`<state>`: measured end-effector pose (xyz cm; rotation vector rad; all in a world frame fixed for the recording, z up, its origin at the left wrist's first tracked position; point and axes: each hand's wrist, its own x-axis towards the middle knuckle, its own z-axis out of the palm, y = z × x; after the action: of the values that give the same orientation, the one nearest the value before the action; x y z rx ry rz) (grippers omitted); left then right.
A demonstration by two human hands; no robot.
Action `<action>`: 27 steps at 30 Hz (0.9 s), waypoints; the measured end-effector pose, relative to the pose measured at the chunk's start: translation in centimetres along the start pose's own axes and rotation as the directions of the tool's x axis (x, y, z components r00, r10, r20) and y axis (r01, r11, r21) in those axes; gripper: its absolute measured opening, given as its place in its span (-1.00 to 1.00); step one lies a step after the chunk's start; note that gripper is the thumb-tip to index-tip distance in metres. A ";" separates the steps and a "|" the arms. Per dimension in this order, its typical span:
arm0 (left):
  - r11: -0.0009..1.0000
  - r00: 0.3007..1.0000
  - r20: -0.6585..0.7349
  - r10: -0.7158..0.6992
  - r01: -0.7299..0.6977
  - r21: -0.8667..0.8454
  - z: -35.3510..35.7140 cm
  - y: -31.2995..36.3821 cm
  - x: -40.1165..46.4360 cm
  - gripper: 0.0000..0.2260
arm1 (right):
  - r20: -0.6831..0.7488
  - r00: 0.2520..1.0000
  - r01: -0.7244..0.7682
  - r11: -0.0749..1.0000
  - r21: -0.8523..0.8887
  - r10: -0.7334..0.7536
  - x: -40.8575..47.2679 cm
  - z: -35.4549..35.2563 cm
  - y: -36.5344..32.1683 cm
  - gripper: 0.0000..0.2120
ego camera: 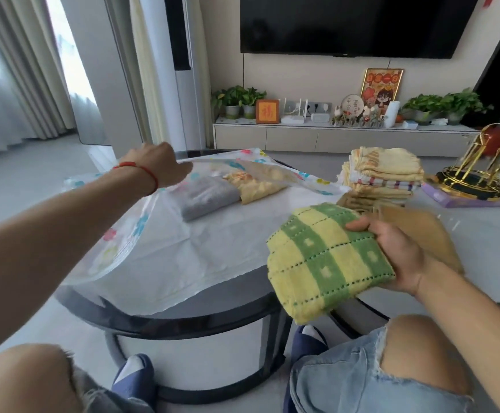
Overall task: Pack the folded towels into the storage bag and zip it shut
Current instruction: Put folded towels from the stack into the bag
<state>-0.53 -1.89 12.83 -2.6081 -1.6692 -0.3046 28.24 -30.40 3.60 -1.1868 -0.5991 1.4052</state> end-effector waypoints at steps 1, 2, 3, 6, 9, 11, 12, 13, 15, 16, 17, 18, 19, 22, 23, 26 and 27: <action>0.998 1.000 0.025 -0.007 0.009 -0.061 -0.4 -0.1 -0.1 -0.54 | 0.043 0.998 -0.039 0.999 -0.001 0.039 1.4 1.8 1.0 -0.63; 0.992 0.999 0.047 -0.008 0.014 -0.124 -0.7 0.2 -0.1 -0.52 | 0.079 0.994 -0.071 0.997 -0.007 0.071 2.7 3.3 1.9 -0.62; 0.983 0.998 0.067 -0.011 0.023 -0.180 -1.0 0.1 -0.2 -0.51 | 0.119 0.988 -0.101 0.995 -0.012 0.102 4.5 5.2 2.8 -0.61; 0.963 0.997 0.079 -0.002 0.023 -0.267 -1.6 -0.4 -0.4 -0.53 | 0.230 0.965 -0.138 0.990 0.035 0.127 10.5 11.6 5.0 -0.59; 0.955 0.996 0.085 0.006 0.019 -0.296 -2.0 -1.0 -0.1 -0.53 | 0.263 0.962 -0.133 0.967 0.216 0.073 16.1 18.5 6.6 -0.59; 0.956 0.996 0.091 0.012 0.015 -0.292 -2.2 -1.2 0.2 -0.52 | 0.248 0.968 -0.132 0.927 0.352 0.044 19.1 22.6 7.6 -0.60; 0.957 0.995 0.098 0.014 0.015 -0.289 -2.3 -1.3 0.4 -0.52 | 0.236 0.970 -0.142 0.909 0.392 0.050 20.3 24.3 8.2 -0.61; 0.959 0.995 0.103 0.016 0.014 -0.284 -2.3 -1.4 0.5 -0.53 | 0.226 0.971 -0.170 0.902 0.397 0.084 21.2 25.8 8.9 -0.63; 0.962 0.993 0.112 0.028 0.004 -0.274 -2.3 -1.6 0.6 -0.54 | 0.240 0.950 -0.275 0.902 0.334 0.200 22.5 27.8 10.5 -0.67; 0.961 0.992 0.121 0.030 0.004 -0.278 -2.2 -1.6 0.7 -0.54 | 0.267 0.931 -0.324 0.899 0.295 0.248 22.7 28.4 11.3 -0.69; 0.957 0.990 0.135 0.027 0.014 -0.290 -2.0 -1.7 0.7 -0.55 | 0.293 0.912 -0.362 0.899 0.247 0.287 22.7 28.7 11.8 -0.72; 0.952 0.988 0.151 0.023 0.025 -0.304 -1.8 -1.8 0.7 -0.56 | 0.294 0.901 -0.378 0.909 0.177 0.317 22.6 28.8 12.1 -0.75; 0.949 0.987 0.161 0.024 0.028 -0.315 -1.6 -1.9 0.7 -0.56 | 0.277 0.903 -0.366 0.925 0.101 0.327 22.5 28.7 12.0 -0.79; 0.944 0.986 0.162 0.037 0.019 -0.330 -1.2 -2.4 0.6 -0.55 | 0.112 0.951 -0.272 0.951 -0.149 0.289 23.3 28.5 12.3 -0.81; 0.943 0.986 0.163 0.041 0.016 -0.333 -1.1 -2.5 0.5 -0.55 | 0.071 0.964 -0.238 0.949 -0.208 0.257 23.5 28.8 12.2 -0.80; 0.949 0.986 0.154 0.057 -0.006 -0.316 -0.8 -2.6 0.3 -0.54 | 0.128 0.962 -0.206 0.948 -0.244 0.242 23.7 30.3 12.1 -0.72; 0.951 0.987 0.151 0.060 -0.011 -0.308 -0.7 -2.7 0.2 -0.55 | 0.137 0.963 -0.170 0.919 -0.355 0.231 23.6 30.7 12.2 -0.68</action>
<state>-2.96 -0.64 13.32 -2.9550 -1.7457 -0.3943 -0.67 -2.77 -3.52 -1.4381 -0.8934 1.6384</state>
